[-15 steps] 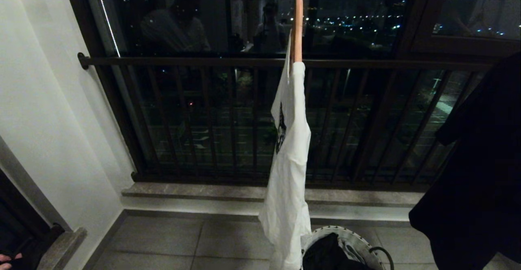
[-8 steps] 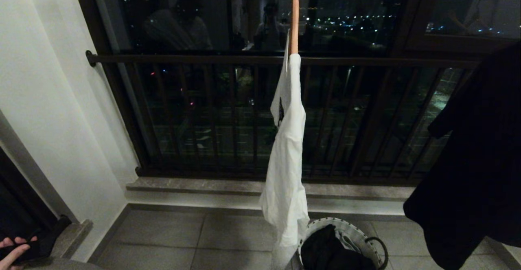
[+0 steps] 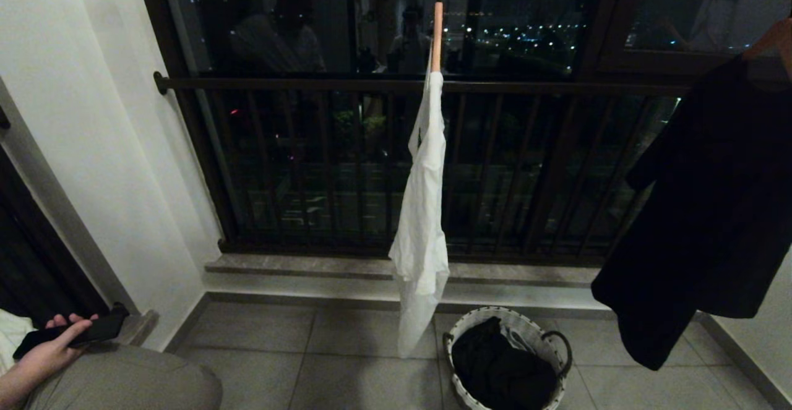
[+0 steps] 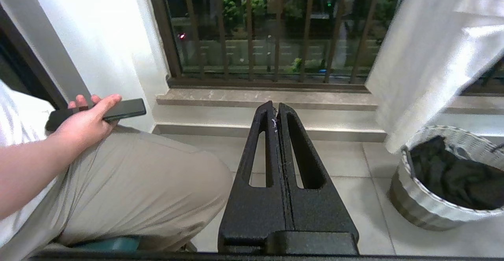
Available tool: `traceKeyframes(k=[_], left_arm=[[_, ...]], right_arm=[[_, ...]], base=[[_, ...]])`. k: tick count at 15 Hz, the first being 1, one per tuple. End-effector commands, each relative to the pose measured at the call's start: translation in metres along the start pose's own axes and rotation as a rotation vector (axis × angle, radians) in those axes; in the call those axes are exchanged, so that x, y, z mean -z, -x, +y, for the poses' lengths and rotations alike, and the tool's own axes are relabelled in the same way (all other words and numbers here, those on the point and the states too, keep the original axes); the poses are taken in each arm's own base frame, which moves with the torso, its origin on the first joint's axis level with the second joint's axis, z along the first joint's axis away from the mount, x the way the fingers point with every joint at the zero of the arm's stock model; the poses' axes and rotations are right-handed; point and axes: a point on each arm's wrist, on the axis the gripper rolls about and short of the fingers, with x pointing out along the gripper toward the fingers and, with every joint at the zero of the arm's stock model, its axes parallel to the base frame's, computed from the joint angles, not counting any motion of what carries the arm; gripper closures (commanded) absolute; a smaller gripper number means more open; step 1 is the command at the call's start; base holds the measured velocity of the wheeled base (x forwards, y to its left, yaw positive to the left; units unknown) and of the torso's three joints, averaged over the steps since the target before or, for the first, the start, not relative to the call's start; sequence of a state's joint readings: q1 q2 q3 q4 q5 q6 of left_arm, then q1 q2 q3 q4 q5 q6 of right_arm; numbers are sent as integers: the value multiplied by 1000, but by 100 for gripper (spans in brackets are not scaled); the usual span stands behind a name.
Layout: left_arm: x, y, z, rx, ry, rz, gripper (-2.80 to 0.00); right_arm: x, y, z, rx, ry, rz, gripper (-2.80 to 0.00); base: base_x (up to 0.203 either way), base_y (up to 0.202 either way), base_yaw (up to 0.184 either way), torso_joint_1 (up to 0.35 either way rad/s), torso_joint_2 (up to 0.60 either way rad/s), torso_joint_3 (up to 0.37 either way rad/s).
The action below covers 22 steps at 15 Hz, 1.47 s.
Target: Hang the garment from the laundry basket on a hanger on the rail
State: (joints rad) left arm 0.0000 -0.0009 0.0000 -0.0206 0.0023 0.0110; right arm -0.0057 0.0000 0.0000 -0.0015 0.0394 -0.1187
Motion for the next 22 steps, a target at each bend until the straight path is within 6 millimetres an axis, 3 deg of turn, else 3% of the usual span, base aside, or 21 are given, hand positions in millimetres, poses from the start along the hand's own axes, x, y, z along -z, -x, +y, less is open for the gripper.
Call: traceKeyframes(k=[1, 22], left_arm=[[2, -1, 0, -1, 0, 8, 0], [2, -1, 0, 1, 6, 6, 0]], right_arm=[[0, 0, 0, 0, 1, 0, 0], [0, 0, 0, 0, -1, 3, 0]], base=[[-90, 0, 1, -2, 4, 4], [0, 0, 0, 1, 0, 0]])
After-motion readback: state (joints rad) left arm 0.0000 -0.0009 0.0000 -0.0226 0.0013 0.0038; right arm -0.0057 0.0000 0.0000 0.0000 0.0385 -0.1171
